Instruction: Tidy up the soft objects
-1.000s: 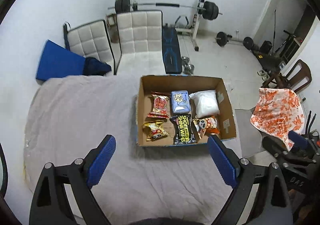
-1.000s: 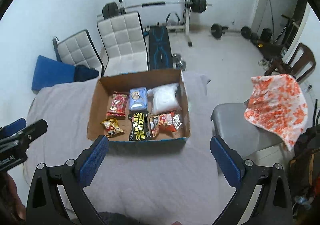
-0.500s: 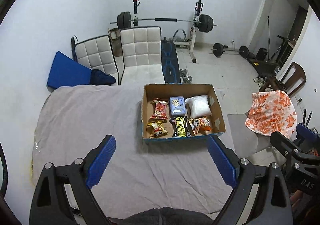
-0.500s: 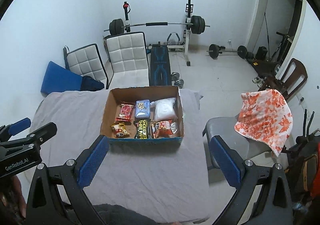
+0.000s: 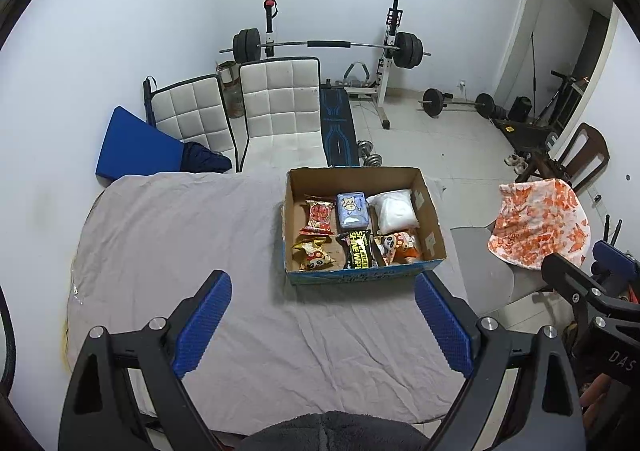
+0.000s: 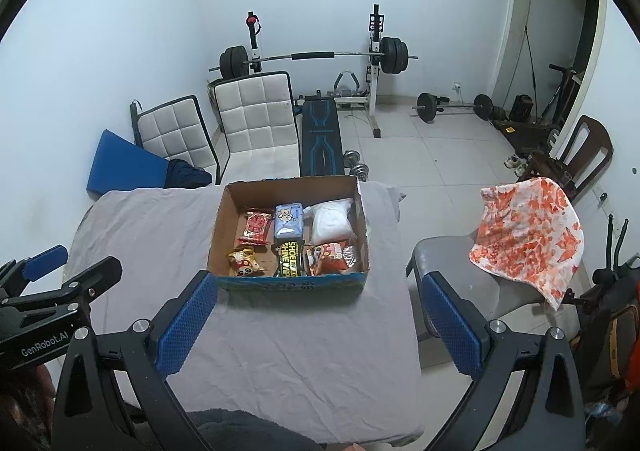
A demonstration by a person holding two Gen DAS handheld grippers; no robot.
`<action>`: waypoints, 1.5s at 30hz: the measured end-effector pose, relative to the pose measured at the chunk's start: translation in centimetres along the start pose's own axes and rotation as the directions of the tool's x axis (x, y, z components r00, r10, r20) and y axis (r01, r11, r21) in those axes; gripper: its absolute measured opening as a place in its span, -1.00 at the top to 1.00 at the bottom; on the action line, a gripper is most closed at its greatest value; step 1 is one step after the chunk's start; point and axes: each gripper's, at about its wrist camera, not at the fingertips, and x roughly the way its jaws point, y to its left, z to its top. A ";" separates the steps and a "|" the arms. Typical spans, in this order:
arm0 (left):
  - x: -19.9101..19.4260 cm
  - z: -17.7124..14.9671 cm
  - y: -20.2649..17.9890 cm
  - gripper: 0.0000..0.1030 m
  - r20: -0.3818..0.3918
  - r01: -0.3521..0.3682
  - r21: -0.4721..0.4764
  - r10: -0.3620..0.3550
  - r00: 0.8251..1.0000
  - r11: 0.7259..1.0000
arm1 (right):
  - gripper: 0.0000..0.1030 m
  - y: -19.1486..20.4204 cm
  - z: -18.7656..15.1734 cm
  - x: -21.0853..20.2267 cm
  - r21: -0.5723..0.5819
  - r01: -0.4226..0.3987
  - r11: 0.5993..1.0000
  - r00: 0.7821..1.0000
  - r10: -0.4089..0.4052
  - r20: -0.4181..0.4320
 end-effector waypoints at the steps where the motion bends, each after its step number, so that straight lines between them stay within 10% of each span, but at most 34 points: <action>1: -0.1 0.0 -0.1 -0.82 0.001 -0.004 0.002 0.004 1.000 1.000 | -1.00 0.1 0.0 -0.1 0.000 -0.002 1.000 1.000 0.002 0.001; 45: -1.5 -0.3 0.4 -0.82 0.061 -0.017 -0.008 0.017 0.998 1.000 | -1.00 1.1 0.4 -1.6 0.008 -0.001 1.000 0.999 0.000 0.047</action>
